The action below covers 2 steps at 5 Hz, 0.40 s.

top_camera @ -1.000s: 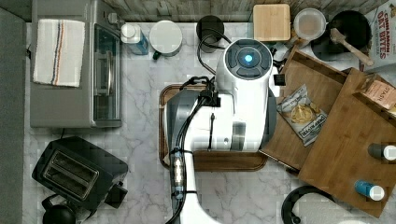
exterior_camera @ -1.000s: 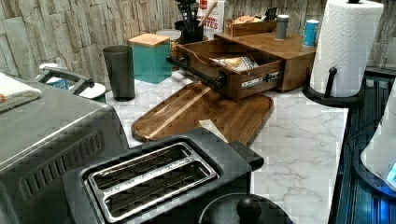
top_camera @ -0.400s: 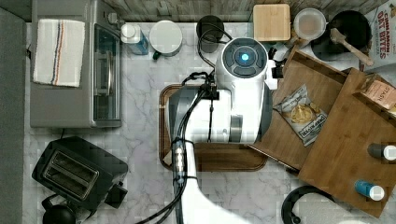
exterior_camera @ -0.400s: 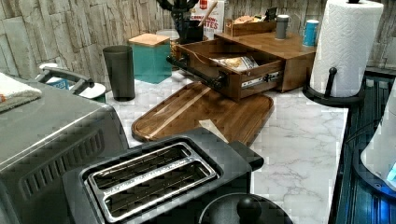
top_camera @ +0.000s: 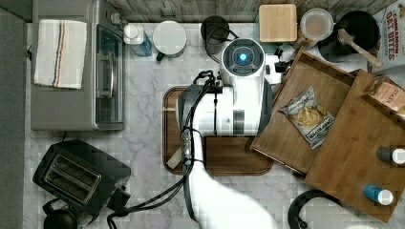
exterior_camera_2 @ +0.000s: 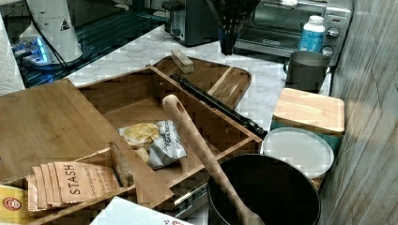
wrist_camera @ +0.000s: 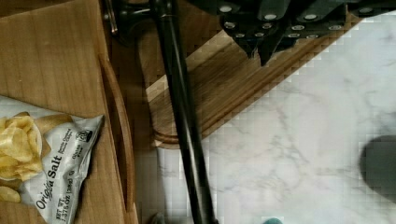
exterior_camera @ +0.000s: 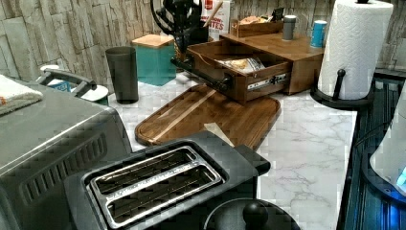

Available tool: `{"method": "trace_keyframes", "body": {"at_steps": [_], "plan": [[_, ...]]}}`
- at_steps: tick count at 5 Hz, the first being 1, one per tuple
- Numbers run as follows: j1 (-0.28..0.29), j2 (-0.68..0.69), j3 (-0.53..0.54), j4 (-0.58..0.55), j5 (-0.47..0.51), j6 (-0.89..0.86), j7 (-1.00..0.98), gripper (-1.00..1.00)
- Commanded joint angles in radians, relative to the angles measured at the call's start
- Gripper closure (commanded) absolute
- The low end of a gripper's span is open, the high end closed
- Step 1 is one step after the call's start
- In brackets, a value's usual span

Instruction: Close the drawer.

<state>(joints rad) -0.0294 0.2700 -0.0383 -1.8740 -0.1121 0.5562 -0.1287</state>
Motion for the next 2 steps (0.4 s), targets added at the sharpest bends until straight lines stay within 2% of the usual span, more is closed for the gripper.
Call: {"method": "trace_keyframes", "body": {"at_steps": [1,2], "plan": [[-0.003,0.058,-0.012,0.126,-0.05,0.064,-0.047,1.0],[-0.019,0.108,-0.007,0.183,-0.048,0.068,-0.089,1.0]]}}
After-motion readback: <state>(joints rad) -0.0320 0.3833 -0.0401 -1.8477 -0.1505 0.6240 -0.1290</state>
